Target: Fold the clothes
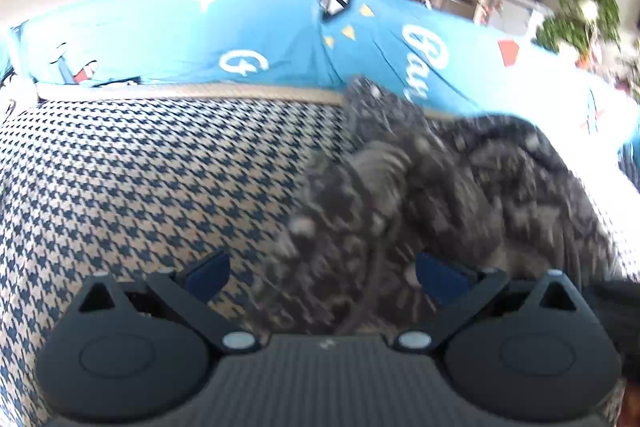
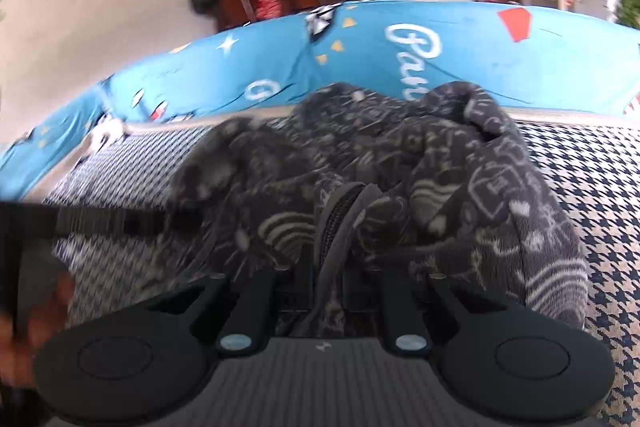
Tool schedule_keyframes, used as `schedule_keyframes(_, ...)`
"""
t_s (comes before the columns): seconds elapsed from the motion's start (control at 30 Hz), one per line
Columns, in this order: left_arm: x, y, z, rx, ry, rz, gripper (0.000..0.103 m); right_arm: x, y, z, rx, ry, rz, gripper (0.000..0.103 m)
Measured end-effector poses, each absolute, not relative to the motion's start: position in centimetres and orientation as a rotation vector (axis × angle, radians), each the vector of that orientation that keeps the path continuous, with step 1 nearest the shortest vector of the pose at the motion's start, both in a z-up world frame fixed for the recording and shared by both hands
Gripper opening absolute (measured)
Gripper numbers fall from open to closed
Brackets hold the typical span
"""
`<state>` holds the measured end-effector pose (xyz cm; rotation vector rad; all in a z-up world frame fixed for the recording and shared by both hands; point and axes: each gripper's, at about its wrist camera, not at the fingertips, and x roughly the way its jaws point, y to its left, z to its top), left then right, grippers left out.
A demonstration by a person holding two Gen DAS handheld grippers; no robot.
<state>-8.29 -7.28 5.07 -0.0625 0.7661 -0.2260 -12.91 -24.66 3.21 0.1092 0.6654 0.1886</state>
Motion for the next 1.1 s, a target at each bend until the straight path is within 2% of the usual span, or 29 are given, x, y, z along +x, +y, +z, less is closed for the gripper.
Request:
schedule_keyframes(0.33, -6.6, -8.8, 6.6, -0.121, 0.7, -0.266, 0.103, -15.8, -22.4, 1.7, -0.024, 0.723, 0.32, 0.013)
schedule_keyframes(0.47, -5.7, -10.4, 5.2, -0.112, 0.744, -0.282, 0.103, -15.9, -22.9, 1.6, -0.014, 0.739, 0.337, 0.014)
schedule_keyframes(0.8, -4.0, -9.2, 0.2, -0.047, 0.94, -0.073, 0.103, -16.2, -26.7, 4.3, 0.126, 0.658, 0.33, 0.027)
schedule_keyframes(0.9, -4.4, -8.9, -0.3, -0.022, 0.945, -0.055, 0.103, -15.9, -27.4, 4.9, 0.148, 0.622, 0.313, 0.031)
schedule_keyframes(1.1, -4.7, -7.8, -0.6, -0.008, 0.956, -0.061, 0.103, -14.8, -28.3, 5.6, 0.163, 0.593, 0.259, 0.033)
